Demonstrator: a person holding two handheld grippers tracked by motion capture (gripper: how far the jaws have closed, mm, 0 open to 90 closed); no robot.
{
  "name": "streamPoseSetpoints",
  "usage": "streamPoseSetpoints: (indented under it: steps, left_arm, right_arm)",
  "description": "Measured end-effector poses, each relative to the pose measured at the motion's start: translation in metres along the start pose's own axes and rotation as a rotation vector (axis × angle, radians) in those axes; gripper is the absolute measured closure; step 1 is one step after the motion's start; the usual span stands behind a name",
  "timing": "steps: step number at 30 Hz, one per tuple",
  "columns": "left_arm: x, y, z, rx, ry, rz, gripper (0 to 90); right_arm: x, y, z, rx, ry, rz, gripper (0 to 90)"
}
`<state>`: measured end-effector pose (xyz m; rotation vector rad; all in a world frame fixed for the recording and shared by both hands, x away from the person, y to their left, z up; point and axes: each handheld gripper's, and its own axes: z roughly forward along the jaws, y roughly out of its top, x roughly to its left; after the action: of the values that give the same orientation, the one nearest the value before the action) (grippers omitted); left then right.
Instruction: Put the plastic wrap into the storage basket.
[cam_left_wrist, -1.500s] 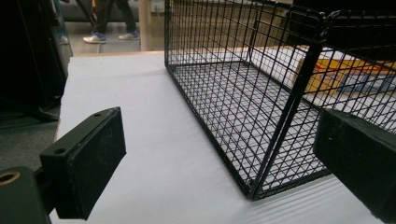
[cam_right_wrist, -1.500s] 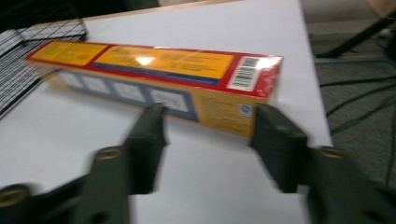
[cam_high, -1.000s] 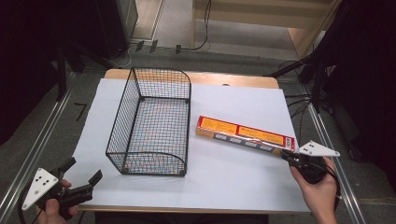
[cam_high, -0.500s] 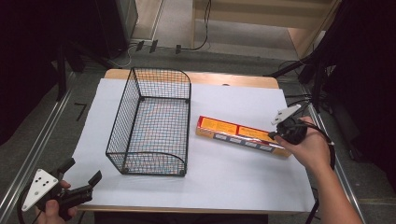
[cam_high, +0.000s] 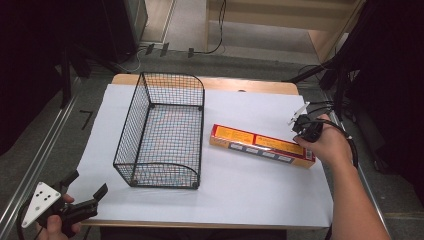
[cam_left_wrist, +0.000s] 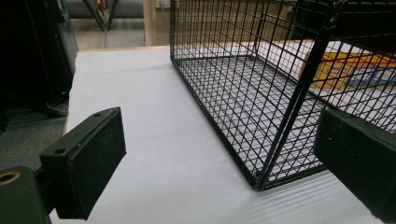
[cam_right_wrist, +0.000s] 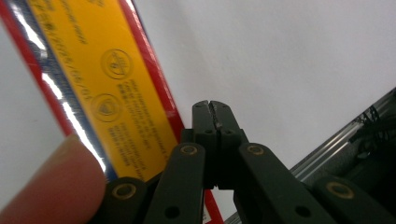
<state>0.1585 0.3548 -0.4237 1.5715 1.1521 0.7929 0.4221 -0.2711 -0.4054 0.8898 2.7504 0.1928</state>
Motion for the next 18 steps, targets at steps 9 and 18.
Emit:
streamPoseSetpoints:
  steps: [9,18]
  left_arm:
    - [-0.0001,-0.0001,0.0007,0.0,-0.003,0.0,2.9]
    - [-0.0003,-0.0002,0.0005,0.002,-0.003,0.001,2.9]
  right_arm:
    - [-0.0037,-0.0048,0.0054,0.018,0.04,0.037,90.0]
    - [-0.0027,-0.0086,0.0037,0.042,0.12,0.033,90.0]
